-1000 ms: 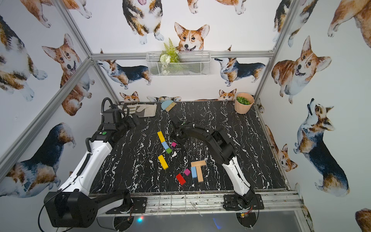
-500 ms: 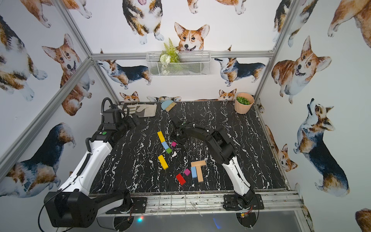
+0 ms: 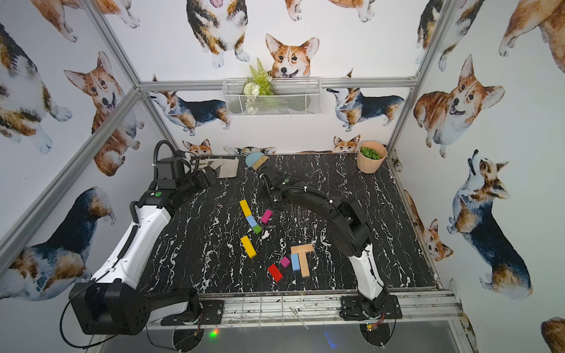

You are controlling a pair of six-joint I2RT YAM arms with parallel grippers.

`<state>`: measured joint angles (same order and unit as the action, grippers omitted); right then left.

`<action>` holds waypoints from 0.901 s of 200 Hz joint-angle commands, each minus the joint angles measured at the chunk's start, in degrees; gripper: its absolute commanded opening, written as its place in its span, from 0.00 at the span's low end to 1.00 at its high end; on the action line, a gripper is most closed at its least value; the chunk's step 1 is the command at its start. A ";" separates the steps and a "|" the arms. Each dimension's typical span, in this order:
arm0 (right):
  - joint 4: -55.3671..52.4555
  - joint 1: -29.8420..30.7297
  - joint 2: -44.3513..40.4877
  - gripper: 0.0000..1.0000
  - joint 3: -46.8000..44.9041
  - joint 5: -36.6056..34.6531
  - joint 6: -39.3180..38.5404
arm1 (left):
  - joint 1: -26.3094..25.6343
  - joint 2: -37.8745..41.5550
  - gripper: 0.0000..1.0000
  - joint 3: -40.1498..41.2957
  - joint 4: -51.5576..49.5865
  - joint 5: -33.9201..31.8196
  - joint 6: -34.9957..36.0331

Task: Assemble the letter v with building blocks
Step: Place the building block at the center of the board, then assemble the building block at the center of the board.

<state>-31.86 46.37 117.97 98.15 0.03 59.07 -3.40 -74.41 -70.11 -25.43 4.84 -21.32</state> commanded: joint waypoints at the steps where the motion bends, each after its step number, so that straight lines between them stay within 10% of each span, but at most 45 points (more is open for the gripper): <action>1: 0.67 -2.43 -3.01 0.80 -2.16 -2.48 -5.28 | -1.17 -3.44 1.00 -5.30 -7.12 7.45 4.56; 94: 5.37 -20.24 -13.10 0.91 -21.24 4.25 -9.66 | -23.67 -23.14 0.97 -21.51 -29.50 -2.81 12.77; 180: 7.55 -24.04 -16.68 0.91 -27.95 6.89 -10.63 | -29.10 -35.00 0.90 -21.65 -30.21 -3.77 12.09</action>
<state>-26.30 22.92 101.93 71.22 6.07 48.40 -32.25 -107.13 -91.42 -55.13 1.19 -9.65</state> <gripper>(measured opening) 0.907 0.909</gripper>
